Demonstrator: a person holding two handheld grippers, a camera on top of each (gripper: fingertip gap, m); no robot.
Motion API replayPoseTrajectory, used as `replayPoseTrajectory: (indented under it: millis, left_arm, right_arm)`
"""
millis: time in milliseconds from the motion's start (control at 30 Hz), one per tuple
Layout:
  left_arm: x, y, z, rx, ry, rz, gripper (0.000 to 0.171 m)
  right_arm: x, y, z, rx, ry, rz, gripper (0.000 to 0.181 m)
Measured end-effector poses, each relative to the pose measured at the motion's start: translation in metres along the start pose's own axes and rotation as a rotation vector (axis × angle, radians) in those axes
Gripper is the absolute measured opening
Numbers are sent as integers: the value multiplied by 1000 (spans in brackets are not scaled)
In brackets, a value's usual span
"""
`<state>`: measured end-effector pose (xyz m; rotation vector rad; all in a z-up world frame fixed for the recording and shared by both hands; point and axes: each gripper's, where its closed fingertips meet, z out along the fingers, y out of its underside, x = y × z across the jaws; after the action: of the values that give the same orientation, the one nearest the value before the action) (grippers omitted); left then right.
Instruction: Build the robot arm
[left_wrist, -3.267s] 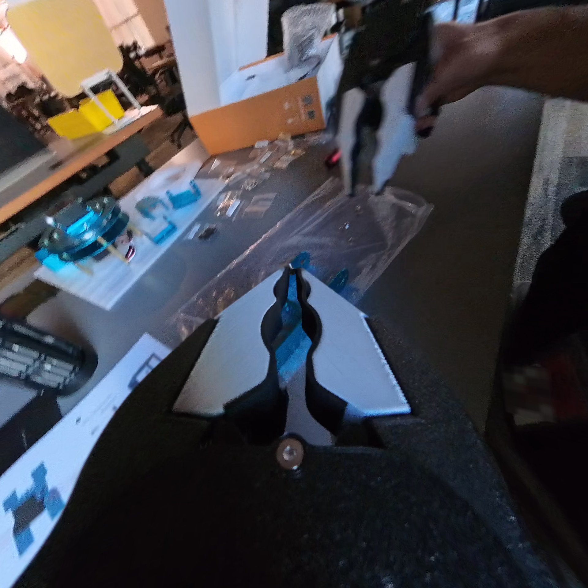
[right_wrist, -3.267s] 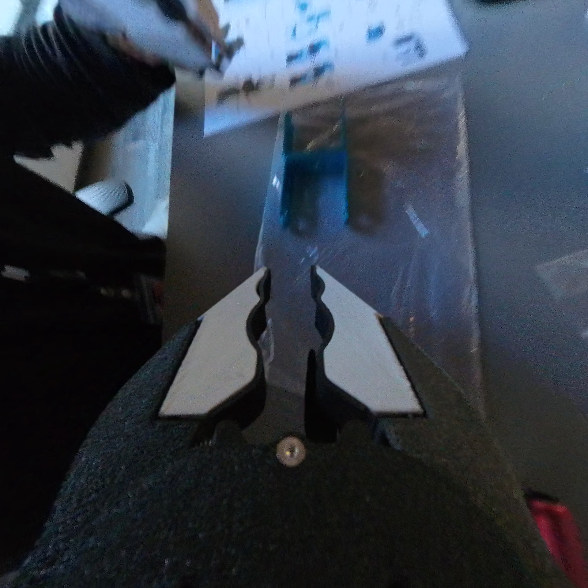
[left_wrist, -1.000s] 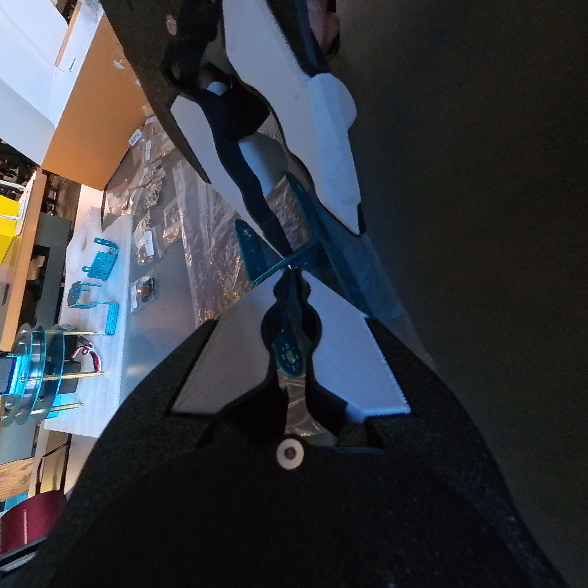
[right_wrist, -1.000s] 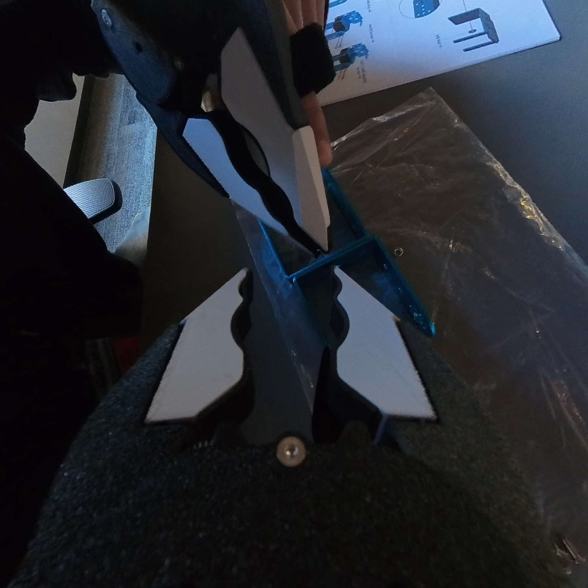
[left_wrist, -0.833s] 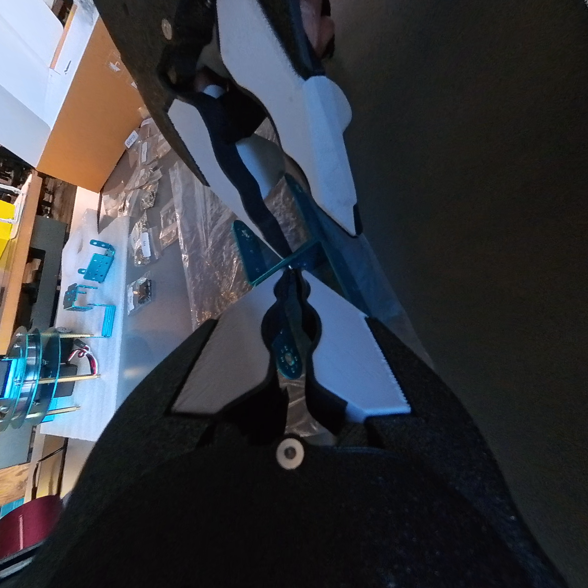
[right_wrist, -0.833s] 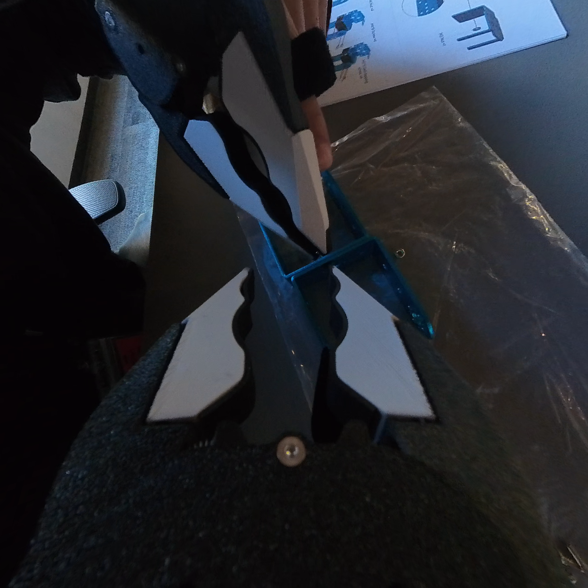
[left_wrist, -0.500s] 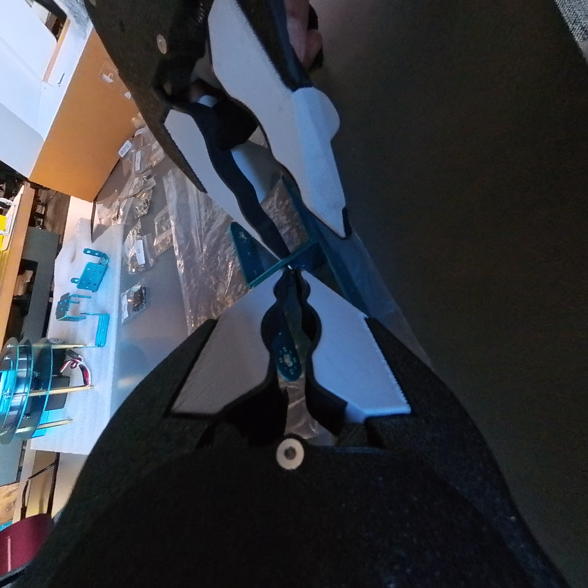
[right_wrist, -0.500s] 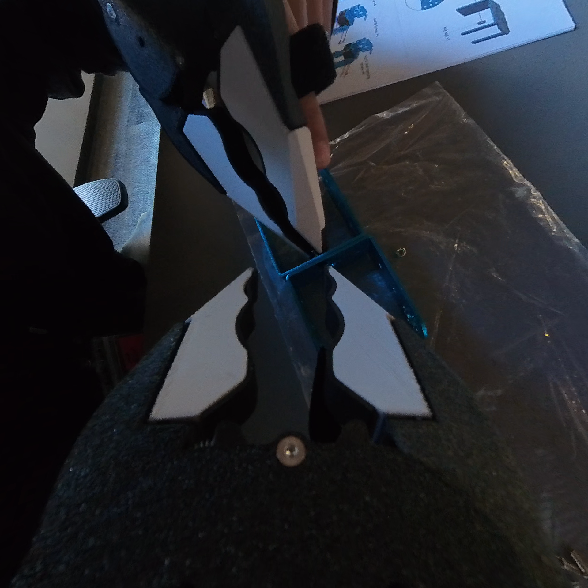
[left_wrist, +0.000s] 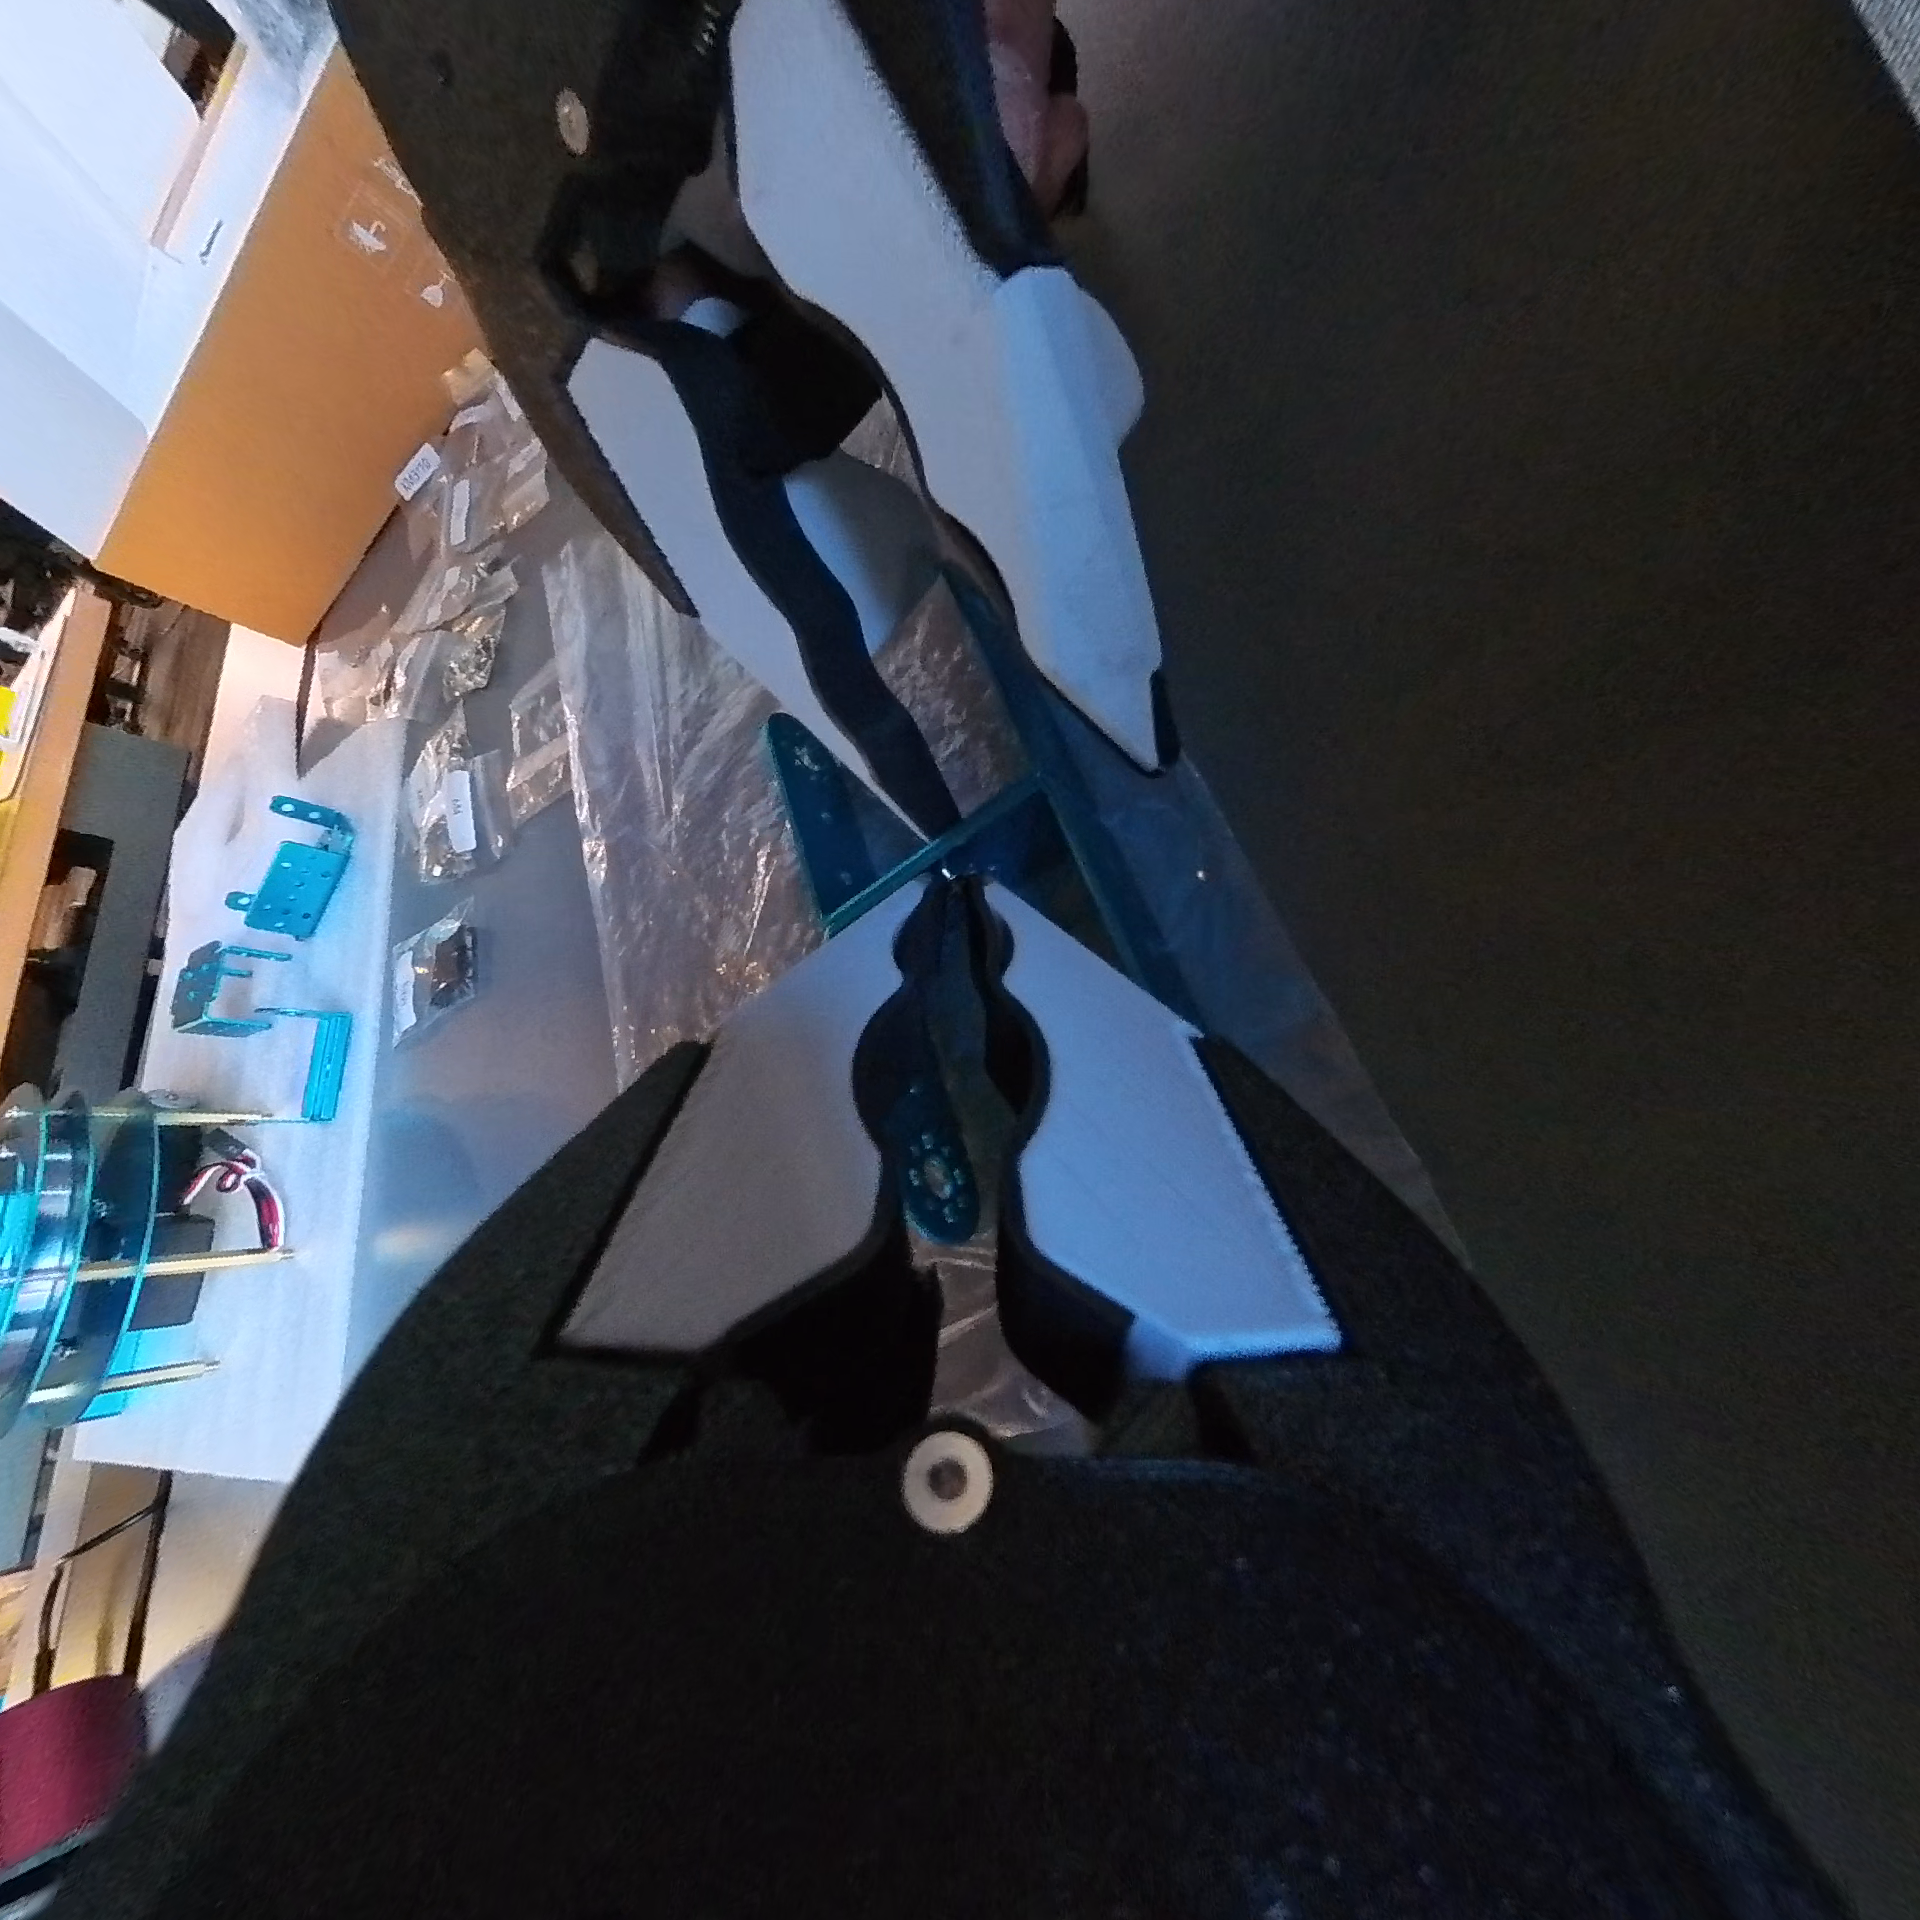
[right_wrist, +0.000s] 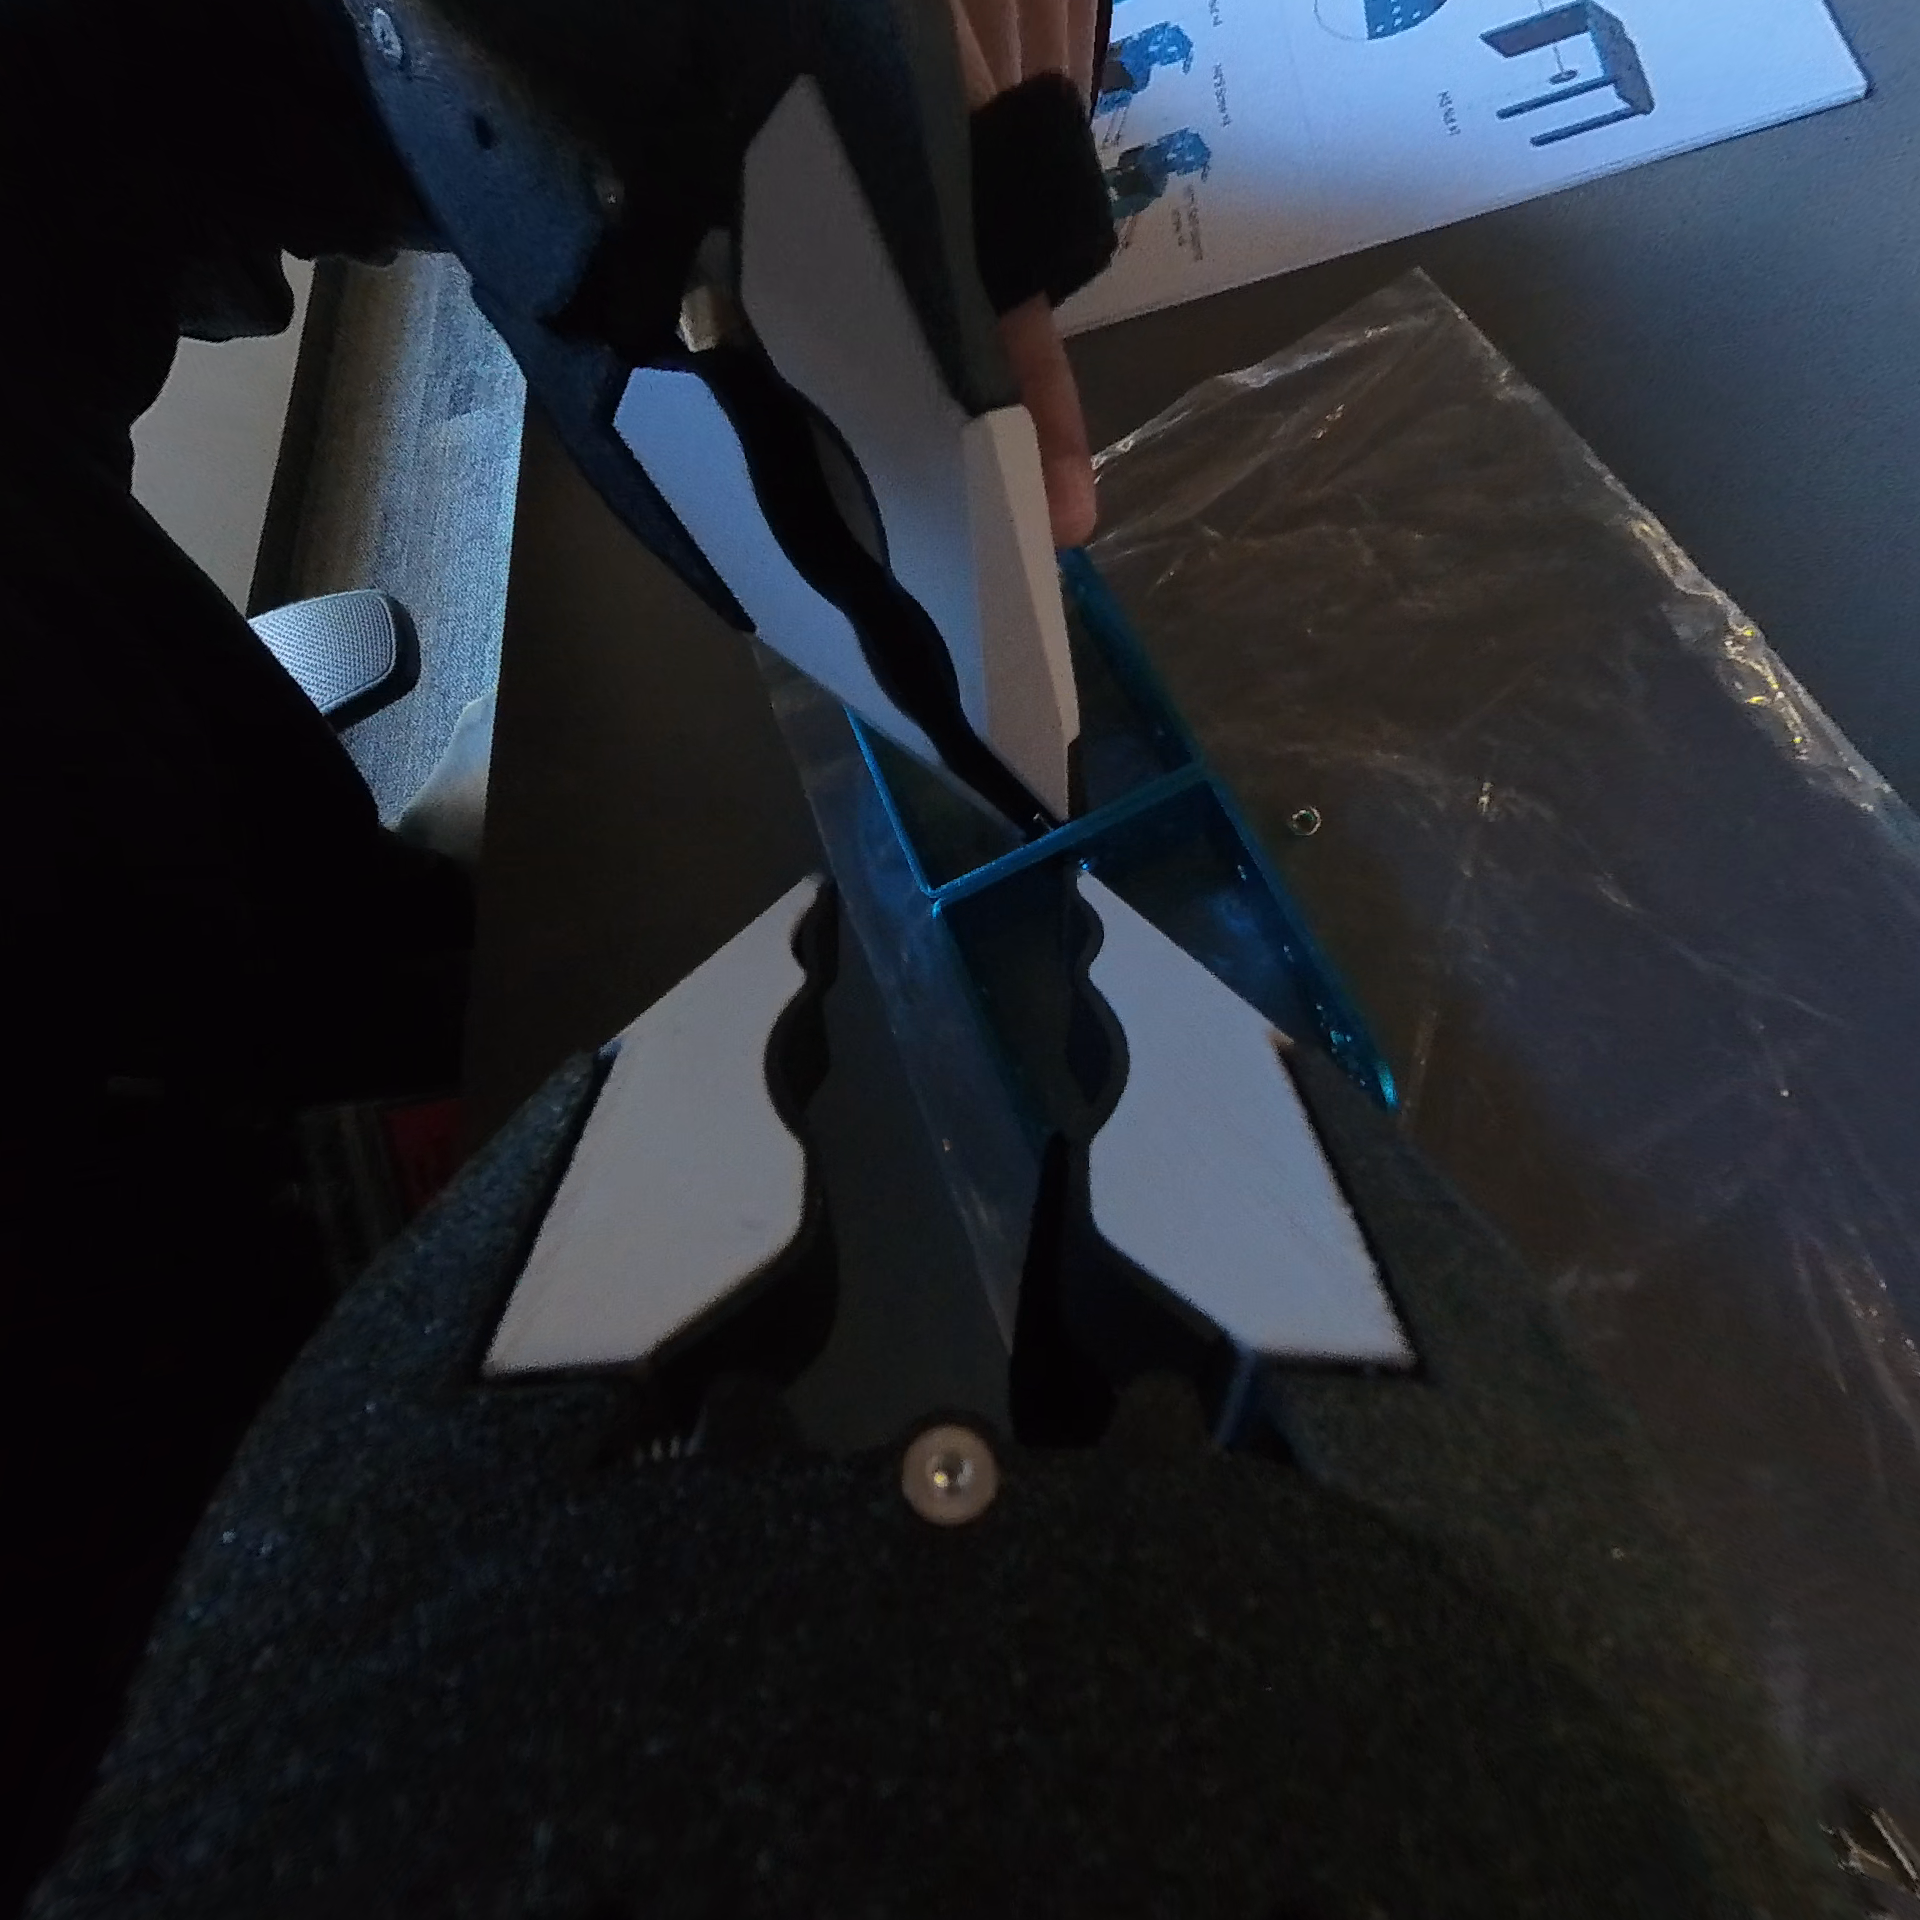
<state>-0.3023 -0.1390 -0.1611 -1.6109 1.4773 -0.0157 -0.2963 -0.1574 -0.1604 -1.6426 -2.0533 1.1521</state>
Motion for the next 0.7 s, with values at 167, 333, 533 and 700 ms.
replayPoseTrajectory:
  millis: [167, 333, 533, 700]
  left_arm:
    - [0, -1, 0, 38, -6, -22, 2]
    - [0, -1, 1, 73, 0, -17, 2]
    - [0, -2, 2, 90, -18, 46, 2]
    - [-2, 1, 0, 98, -26, 64, 2]
  right_arm:
    - [1, 2, 2, -7, -12, 20, 42]
    - [3, 1, 3, -4, 7, 18, 43]
    - [1, -2, 1, 16, -5, 27, 48]
    - [-2, 0, 2, 21, -53, 55, 43]
